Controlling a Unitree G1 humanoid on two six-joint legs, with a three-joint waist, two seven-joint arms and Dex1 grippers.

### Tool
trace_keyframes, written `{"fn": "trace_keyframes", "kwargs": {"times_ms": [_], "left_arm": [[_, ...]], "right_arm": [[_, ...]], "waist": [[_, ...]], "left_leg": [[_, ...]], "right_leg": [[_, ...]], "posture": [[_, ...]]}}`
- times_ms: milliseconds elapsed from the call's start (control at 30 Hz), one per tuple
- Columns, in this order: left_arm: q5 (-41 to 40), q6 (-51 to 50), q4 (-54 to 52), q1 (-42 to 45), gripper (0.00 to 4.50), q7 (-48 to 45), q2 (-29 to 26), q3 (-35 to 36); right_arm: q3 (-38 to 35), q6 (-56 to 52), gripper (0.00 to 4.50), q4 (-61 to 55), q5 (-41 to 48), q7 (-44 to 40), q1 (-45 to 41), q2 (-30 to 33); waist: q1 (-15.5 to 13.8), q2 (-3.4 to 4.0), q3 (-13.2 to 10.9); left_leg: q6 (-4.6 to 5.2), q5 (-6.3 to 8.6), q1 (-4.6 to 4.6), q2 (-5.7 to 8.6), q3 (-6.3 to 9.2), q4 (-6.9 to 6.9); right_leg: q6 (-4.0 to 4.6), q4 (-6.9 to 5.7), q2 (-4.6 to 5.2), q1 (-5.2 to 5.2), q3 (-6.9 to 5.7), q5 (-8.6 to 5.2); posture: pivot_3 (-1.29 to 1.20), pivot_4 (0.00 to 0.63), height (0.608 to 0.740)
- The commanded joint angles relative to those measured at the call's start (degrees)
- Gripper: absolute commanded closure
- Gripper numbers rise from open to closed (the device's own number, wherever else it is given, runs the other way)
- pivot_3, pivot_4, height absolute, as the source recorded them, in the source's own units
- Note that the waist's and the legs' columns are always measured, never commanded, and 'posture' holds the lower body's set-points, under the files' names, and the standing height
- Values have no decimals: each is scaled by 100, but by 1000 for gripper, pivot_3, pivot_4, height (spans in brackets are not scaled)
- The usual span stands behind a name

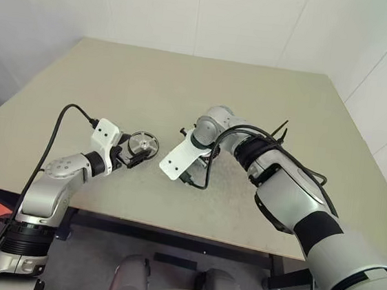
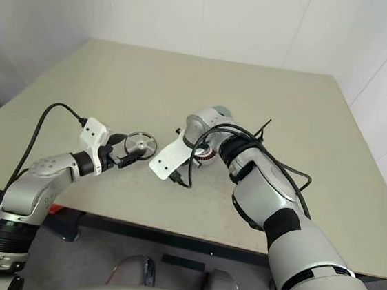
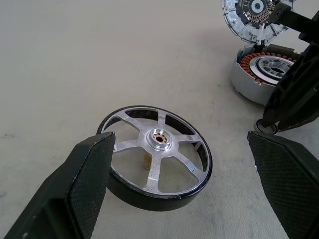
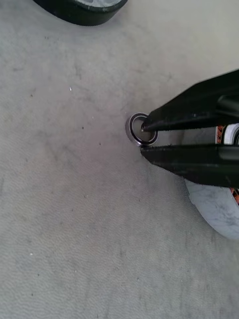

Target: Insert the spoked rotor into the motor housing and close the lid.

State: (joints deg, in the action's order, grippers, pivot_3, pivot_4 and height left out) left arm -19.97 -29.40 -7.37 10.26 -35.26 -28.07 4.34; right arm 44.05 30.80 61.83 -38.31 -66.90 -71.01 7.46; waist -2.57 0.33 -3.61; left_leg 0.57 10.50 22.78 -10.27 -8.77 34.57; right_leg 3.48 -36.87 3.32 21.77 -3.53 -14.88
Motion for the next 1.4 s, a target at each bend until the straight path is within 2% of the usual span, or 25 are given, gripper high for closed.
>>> {"fn": "trace_keyframes", "kwargs": {"times_ms": [33, 433, 800, 933, 1067, 1233, 1400], "left_arm": [[-14, 34, -195, 42, 0, 39, -26, 74], [-24, 34, -183, 75, 0, 77, -16, 53], [-5, 82, -49, 194, 0, 7, 4, -12], [3, 105, -7, 230, 0, -26, 9, -29], [3, 129, 38, 257, 0, -64, 14, -27], [13, 146, 91, 285, 0, -108, 18, -45], [48, 181, 245, 441, 0, -158, 61, -129]], "right_arm": [[92, 132, 4448, 1, -102, -36, -87, 24], [-41, -4, 4479, 58, -92, 120, -123, -45], [-725, -718, 4479, -895, 784, -450, 68, -9], [-935, -1077, 4479, -1641, 1117, -849, 269, 234], [-1157, -1302, 4479, -2318, 1367, -1119, 482, 836], [-1211, -1258, 4479, -2700, 1379, -1184, 751, 1525], [-1164, -1263, 4479, -2714, 1289, -1107, 777, 1752]], "waist": [[1, 2, -1], [-2, 10, -6], [-12, 17, -12], [-27, 16, -13], [-87, 14, -14], [-153, 13, -14], [-143, 13, -14]], "left_leg": [[-2, -1, -4, 0, 0, 0], [-5, -1, -50, -2, 0, -1], [-5, -1, -47, -4, 0, -4], [-5, -1, -49, -4, 0, -4], [-5, -2, -49, -2, 0, -3], [-5, -2, -59, -3, -1, -3], [-6, -2, -58, -3, -2, -3]], "right_leg": [[2, -1, 0, -3, 0, 1], [3, 2, -2, -52, 0, 1], [4, 3, -3, -49, 0, 1], [3, 5, -3, -52, 0, 1], [3, 5, -2, -54, 0, 2], [2, 6, -3, -60, 0, 2], [3, 5, -3, -57, 0, 2]], "posture": [[0, 0, 740], [0, 0, 740], [0, 0, 740], [0, 0, 740], [0, 0, 740], [0, 0, 740], [0, 0, 740]]}}
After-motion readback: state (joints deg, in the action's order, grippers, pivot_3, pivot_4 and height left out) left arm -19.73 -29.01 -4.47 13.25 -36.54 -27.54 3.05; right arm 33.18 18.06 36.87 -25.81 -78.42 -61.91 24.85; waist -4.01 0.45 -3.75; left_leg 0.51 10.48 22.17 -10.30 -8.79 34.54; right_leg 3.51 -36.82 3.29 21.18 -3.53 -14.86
